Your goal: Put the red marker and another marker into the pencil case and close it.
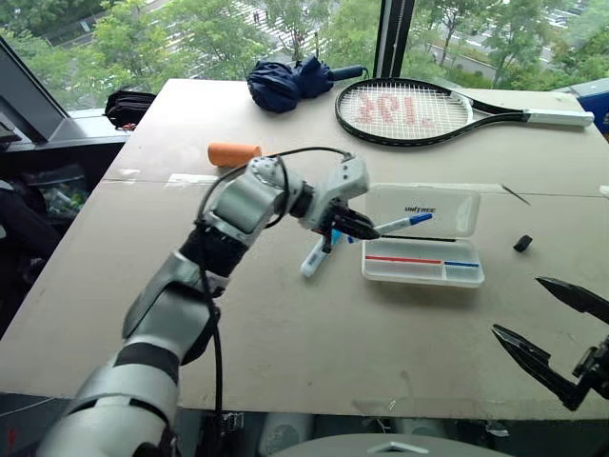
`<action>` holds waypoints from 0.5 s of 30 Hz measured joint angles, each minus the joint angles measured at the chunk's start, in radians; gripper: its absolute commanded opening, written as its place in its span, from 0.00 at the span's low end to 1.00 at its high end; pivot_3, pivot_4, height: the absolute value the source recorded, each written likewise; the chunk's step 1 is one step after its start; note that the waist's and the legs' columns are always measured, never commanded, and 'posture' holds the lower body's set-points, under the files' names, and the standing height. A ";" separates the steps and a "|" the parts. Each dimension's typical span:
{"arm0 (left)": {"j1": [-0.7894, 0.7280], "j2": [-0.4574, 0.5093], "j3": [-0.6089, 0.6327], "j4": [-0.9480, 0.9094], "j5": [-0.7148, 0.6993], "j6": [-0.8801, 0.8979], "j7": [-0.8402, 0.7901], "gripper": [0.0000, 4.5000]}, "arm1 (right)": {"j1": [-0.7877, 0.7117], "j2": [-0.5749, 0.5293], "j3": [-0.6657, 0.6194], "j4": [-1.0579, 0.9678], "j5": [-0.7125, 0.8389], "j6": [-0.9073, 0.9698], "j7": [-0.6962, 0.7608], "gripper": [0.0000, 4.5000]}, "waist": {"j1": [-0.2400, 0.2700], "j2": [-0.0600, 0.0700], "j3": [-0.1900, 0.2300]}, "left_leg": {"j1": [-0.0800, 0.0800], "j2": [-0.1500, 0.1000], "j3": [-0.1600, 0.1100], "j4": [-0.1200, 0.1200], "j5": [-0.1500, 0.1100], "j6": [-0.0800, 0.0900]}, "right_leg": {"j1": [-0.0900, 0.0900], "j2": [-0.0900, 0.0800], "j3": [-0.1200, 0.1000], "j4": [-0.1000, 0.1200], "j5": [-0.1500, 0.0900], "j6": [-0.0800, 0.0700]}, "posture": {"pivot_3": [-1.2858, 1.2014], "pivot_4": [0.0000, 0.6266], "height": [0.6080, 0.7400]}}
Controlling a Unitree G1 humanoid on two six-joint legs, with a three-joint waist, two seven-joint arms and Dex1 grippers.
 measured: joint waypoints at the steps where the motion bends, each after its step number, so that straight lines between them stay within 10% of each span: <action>1: -0.021 -0.027 -0.014 0.034 0.020 -0.010 0.011 0.01 | 0.019 0.010 -0.013 -0.001 0.000 -0.014 0.005 1.00 | -0.002 0.000 0.000 | 0.001 0.000 0.001 0.000 0.000 0.000 | 0.000 0.000 0.001 0.000 0.000 0.000 | 0.52 0.24 0.94; 13: -0.115 -0.235 -0.067 0.423 0.231 -0.277 0.023 0.01 | 0.106 0.058 -0.055 -0.014 -0.011 -0.102 0.003 1.00 | -0.002 0.000 0.000 | -0.001 0.000 0.002 -0.001 0.000 0.000 | -0.002 0.000 0.002 -0.001 0.000 0.000 | 0.52 0.24 0.94; 15: -0.129 -0.248 -0.065 0.448 0.256 -0.311 0.023 0.29 | 0.108 0.058 -0.054 -0.024 -0.014 -0.105 -0.005 1.00 | 0.002 0.000 0.000 | -0.001 0.000 0.002 -0.001 0.000 0.000 | -0.002 0.000 0.002 -0.001 0.000 0.000 | 0.52 0.24 0.94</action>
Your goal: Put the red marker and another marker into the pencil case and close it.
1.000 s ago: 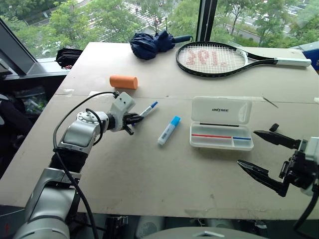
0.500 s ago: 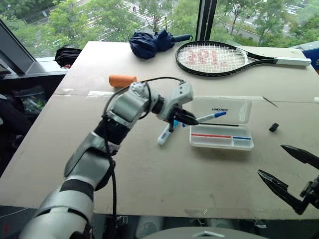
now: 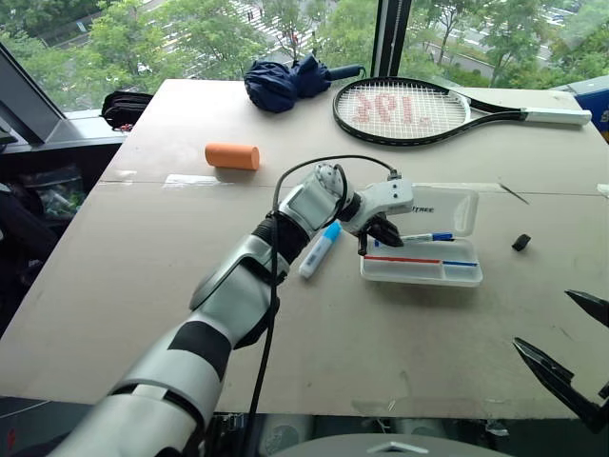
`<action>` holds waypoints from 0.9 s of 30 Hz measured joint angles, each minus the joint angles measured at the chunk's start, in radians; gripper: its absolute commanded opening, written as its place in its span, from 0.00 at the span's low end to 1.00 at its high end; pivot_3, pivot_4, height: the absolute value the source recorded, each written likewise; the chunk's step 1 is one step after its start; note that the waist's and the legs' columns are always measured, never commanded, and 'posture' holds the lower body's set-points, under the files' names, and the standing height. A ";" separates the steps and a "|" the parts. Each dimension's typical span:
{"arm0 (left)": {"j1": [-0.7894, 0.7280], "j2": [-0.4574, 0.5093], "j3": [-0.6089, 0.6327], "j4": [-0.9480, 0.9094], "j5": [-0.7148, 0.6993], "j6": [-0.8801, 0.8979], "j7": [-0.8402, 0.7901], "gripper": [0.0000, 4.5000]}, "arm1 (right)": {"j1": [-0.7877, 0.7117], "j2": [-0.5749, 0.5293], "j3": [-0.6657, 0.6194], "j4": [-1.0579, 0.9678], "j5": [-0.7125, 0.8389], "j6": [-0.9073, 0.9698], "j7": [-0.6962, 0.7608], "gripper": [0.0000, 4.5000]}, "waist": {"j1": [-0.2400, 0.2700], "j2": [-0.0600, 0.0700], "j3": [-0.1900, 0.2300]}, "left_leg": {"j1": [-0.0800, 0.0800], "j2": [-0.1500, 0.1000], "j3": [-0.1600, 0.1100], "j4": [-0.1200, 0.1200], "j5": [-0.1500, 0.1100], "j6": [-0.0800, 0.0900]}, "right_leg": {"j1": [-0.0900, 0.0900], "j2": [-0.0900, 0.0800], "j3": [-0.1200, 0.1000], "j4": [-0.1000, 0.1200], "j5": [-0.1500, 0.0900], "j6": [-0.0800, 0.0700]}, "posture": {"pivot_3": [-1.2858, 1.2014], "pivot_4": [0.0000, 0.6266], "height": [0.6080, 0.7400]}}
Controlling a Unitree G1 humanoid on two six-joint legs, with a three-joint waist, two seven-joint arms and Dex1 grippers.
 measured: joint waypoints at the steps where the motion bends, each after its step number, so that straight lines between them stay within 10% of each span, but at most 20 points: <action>1: 0.000 -0.002 0.000 0.004 0.004 -0.008 0.000 0.35 | 0.001 0.000 0.000 -0.001 0.000 -0.001 -0.001 1.00 | 0.000 0.000 0.000 | 0.000 0.000 0.000 0.000 0.000 0.000 | 0.000 0.000 0.000 0.000 0.000 0.000 | 0.52 0.24 0.94; 4: 0.001 -0.001 0.019 -0.004 0.007 0.014 -0.017 0.61 | 0.006 0.000 0.003 -0.006 -0.001 -0.001 -0.012 1.00 | 0.000 0.000 0.000 | 0.000 0.000 0.000 0.000 0.000 0.000 | 0.000 0.000 0.000 0.000 0.000 0.000 | 0.52 0.24 0.94; 13: 0.313 0.271 0.397 -0.716 -0.194 0.735 0.099 0.61 | -0.057 -0.087 0.054 -0.015 0.016 0.012 -0.023 1.00 | -0.025 0.004 0.000 | -0.001 0.006 -0.005 -0.001 0.000 0.000 | -0.004 0.000 0.001 0.003 0.000 0.000 | 0.52 0.24 0.94; 27: 0.676 0.173 0.434 -1.144 -0.169 1.044 0.634 0.56 | -0.246 -0.330 0.053 0.050 0.178 0.122 0.021 1.00 | 0.005 0.004 -0.002 | 0.003 0.001 -0.011 0.001 0.000 0.000 | 0.006 -0.004 -0.004 0.001 0.000 0.000 | 0.52 0.24 0.94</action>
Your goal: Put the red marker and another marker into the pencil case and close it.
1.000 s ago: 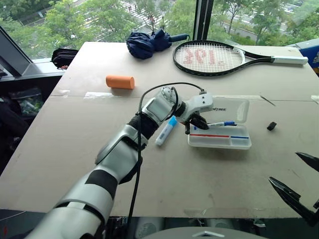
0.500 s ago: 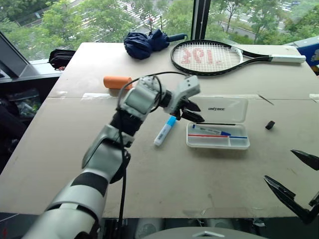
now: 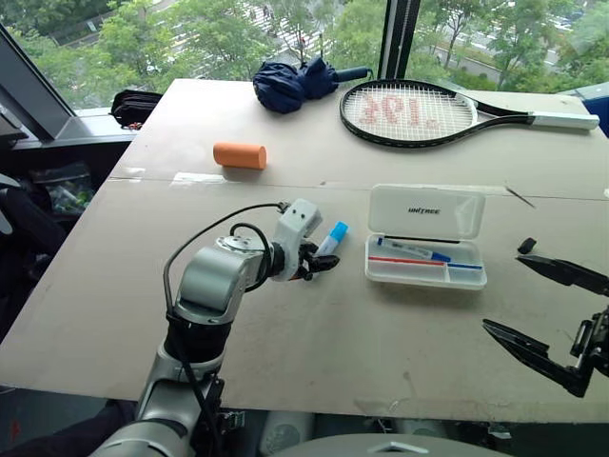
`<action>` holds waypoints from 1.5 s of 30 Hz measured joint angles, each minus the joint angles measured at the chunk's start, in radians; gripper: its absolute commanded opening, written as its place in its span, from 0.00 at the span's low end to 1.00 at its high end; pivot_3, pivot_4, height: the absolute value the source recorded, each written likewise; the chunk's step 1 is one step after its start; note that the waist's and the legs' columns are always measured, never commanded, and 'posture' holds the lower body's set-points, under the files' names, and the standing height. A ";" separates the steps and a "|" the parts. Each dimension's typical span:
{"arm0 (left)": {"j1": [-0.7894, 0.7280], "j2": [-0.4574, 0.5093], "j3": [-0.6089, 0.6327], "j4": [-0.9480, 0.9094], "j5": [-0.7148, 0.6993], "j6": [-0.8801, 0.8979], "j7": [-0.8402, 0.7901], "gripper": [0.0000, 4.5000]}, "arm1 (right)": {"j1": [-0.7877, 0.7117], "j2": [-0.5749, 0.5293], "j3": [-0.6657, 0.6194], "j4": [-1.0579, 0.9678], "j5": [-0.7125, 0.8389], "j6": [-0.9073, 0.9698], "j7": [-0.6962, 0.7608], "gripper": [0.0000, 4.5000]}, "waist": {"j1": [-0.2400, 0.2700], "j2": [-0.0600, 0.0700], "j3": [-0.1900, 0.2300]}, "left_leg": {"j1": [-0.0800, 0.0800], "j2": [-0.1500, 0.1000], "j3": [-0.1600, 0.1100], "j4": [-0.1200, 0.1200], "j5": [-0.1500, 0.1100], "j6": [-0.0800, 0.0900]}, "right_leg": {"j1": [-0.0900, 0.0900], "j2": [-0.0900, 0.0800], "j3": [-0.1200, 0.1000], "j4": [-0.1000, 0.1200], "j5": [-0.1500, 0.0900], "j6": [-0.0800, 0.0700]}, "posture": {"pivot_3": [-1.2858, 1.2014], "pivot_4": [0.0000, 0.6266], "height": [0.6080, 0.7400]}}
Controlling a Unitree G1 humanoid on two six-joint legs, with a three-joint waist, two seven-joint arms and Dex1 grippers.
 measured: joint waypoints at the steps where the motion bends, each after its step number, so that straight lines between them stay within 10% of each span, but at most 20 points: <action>1: 0.006 -0.003 -0.003 -0.005 0.000 -0.006 0.015 0.49 | 0.000 -0.001 -0.002 0.000 0.006 0.003 0.002 1.00 | -0.001 0.000 -0.001 | 0.001 0.000 0.000 0.000 0.000 0.000 | 0.001 0.000 0.000 0.000 0.000 0.000 | 0.52 0.24 0.94; 5: 0.040 0.016 -0.024 -0.023 -0.003 -0.045 0.068 0.16 | 0.001 -0.009 -0.007 -0.005 0.025 0.023 0.016 1.00 | -0.002 0.000 -0.004 | 0.003 0.000 0.000 0.000 0.000 0.000 | 0.002 0.000 -0.001 0.000 0.000 0.000 | 0.52 0.24 0.94; 11: 0.058 0.075 -0.025 -0.008 -0.052 -0.146 0.036 0.16 | 0.000 -0.006 -0.008 -0.007 0.029 0.032 0.035 1.00 | -0.003 0.000 -0.005 | 0.003 0.001 -0.001 0.000 0.000 0.000 | 0.002 0.001 -0.001 0.000 0.000 0.000 | 0.52 0.24 0.94; 18: -0.180 0.333 -0.084 0.092 -0.227 -0.476 -0.510 0.16 | 0.047 0.077 -0.007 0.065 -0.050 0.004 0.086 1.00 | 0.012 0.000 -0.004 | 0.000 -0.002 0.000 0.000 0.000 0.000 | 0.002 -0.002 -0.002 -0.005 -0.001 -0.001 | 0.52 0.24 0.94; 31: -0.516 -0.006 -0.443 0.644 -0.013 -0.776 -0.648 0.16 | 0.212 0.206 -0.120 0.048 -0.075 -0.050 0.123 1.00 | -0.006 -0.001 -0.003 | -0.001 -0.003 0.000 -0.001 -0.001 0.001 | 0.000 0.002 0.000 -0.003 -0.001 0.001 | 0.52 0.24 0.94; 45: -0.521 -0.056 -0.494 0.714 0.097 -0.838 -0.686 0.16 | 0.260 0.223 -0.156 0.025 -0.068 -0.059 0.117 1.00 | -0.002 -0.001 -0.002 | -0.003 -0.002 0.001 -0.001 -0.001 0.001 | -0.003 0.002 0.001 -0.002 -0.001 0.001 | 0.52 0.24 0.94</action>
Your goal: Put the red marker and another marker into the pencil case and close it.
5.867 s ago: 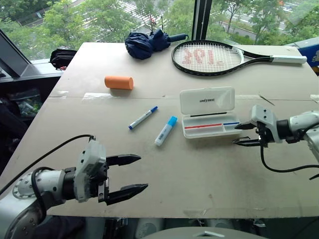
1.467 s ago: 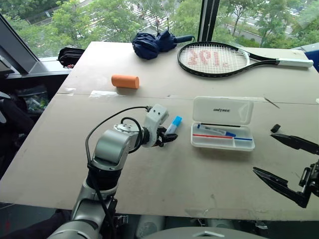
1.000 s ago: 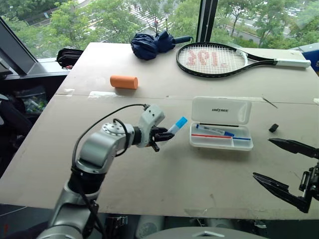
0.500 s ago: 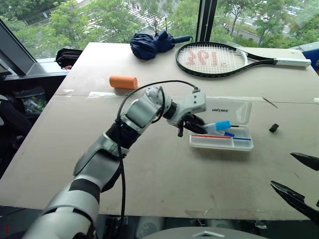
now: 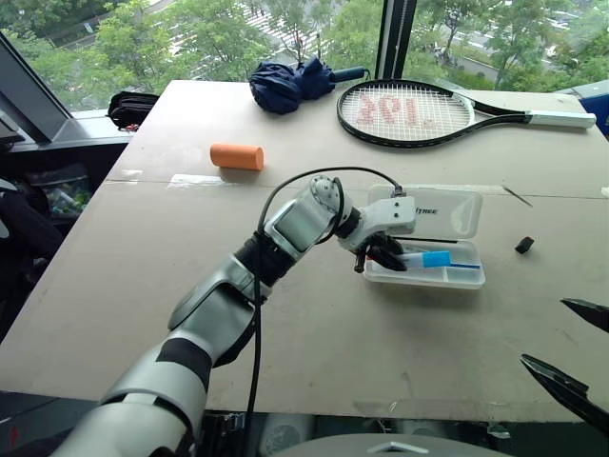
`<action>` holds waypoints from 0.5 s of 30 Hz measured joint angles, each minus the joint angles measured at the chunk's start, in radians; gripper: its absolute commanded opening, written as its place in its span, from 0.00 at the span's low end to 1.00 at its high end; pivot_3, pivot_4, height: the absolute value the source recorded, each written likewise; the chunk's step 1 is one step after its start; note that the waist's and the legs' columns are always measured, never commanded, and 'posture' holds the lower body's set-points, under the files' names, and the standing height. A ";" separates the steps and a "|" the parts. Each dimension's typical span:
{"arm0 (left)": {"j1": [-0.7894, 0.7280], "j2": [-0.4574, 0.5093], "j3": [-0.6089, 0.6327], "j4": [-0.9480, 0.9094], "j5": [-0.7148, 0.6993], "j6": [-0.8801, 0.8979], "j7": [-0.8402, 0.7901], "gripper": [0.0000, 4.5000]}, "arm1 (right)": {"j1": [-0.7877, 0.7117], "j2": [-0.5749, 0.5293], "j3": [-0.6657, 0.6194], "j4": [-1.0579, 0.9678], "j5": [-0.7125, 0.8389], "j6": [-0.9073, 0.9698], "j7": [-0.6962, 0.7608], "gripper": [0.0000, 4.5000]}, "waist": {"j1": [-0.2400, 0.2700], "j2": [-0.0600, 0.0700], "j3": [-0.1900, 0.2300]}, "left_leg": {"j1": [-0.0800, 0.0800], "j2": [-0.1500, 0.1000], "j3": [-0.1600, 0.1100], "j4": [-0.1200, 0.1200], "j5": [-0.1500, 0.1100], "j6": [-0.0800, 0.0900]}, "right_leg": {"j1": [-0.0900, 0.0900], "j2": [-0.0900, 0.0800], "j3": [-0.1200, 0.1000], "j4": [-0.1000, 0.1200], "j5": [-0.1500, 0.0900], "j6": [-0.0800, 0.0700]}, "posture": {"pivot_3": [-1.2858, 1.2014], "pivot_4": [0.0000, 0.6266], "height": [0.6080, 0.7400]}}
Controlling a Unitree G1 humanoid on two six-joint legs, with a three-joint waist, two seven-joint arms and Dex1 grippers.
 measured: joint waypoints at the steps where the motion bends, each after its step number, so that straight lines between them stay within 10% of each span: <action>1: 0.000 -0.001 -0.002 0.000 0.004 0.000 -0.002 0.16 | 0.001 0.001 -0.001 0.000 0.000 -0.001 -0.001 1.00 | 0.000 0.000 0.000 | 0.000 0.000 0.000 0.000 0.000 0.000 | 0.000 0.000 0.000 0.000 0.000 0.000 | 0.52 0.24 0.94; 9: 0.000 -0.024 -0.008 0.015 0.044 -0.021 0.008 0.86 | 0.001 0.002 -0.001 -0.009 0.000 -0.002 -0.015 1.00 | 0.000 0.000 0.000 | 0.000 0.000 0.000 0.000 0.000 0.000 | 0.000 0.000 0.000 0.000 0.000 0.000 | 0.52 0.24 0.94; 15: 0.052 0.092 0.166 -0.224 -0.120 0.152 -0.053 0.86 | -0.114 -0.065 0.077 -0.019 -0.038 0.082 -0.185 1.00 | -0.020 0.002 0.001 | 0.001 0.004 0.001 -0.001 0.000 0.000 | -0.001 0.001 0.002 0.001 0.000 -0.001 | 0.52 0.24 0.94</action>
